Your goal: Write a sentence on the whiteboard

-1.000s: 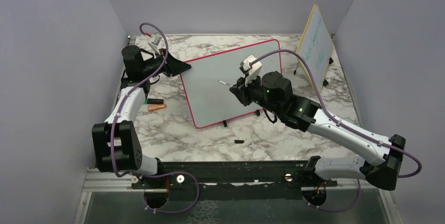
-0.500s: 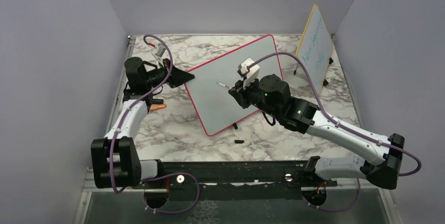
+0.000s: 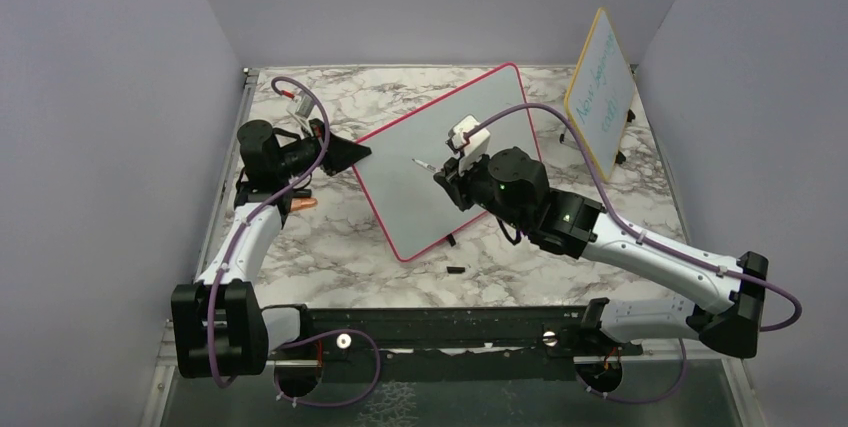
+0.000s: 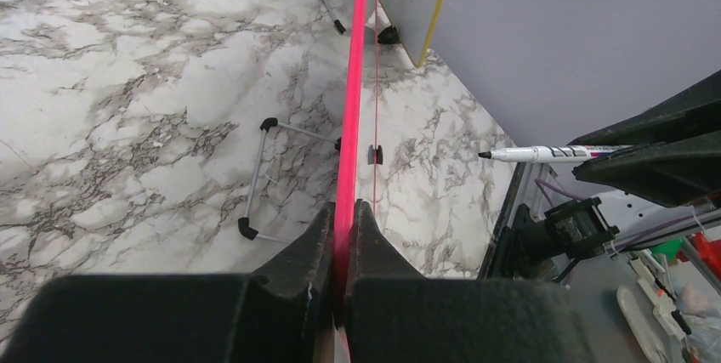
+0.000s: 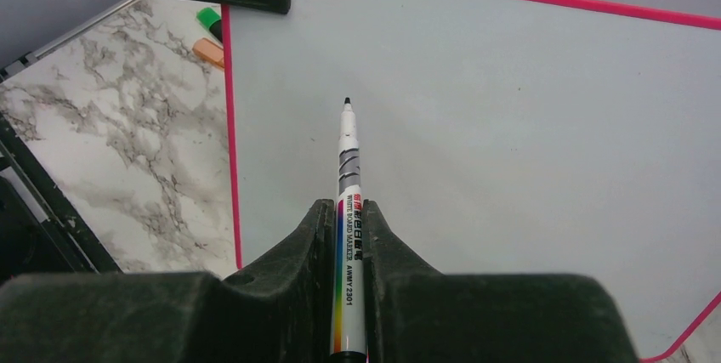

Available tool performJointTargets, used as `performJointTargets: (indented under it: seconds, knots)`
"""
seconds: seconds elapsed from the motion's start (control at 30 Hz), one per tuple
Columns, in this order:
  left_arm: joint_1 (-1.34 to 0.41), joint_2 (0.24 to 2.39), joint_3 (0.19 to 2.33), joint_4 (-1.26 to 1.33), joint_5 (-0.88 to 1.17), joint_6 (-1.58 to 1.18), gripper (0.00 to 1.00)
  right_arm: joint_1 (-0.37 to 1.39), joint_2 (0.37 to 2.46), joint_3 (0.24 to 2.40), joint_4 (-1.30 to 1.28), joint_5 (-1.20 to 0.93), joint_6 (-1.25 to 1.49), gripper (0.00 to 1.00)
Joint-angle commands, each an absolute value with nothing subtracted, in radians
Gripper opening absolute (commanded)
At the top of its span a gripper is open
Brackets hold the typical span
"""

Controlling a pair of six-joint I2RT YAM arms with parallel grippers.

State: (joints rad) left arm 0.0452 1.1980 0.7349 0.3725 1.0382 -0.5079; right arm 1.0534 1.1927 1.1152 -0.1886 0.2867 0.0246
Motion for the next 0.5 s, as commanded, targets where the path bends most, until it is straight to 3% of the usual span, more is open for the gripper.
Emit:
performJointTargets:
  seconds: [0.0,0.47]
  knots:
    - [0.041,1.196,0.723,0.348,1.001,-0.448,0.00,1.066,1.202,1.144,-0.178,0.319,-0.019,0.01]
    - [0.041,1.234,0.817,0.130,1.013,-0.295,0.00,1.071,1.219,1.148,-0.154,0.308,-0.108,0.01]
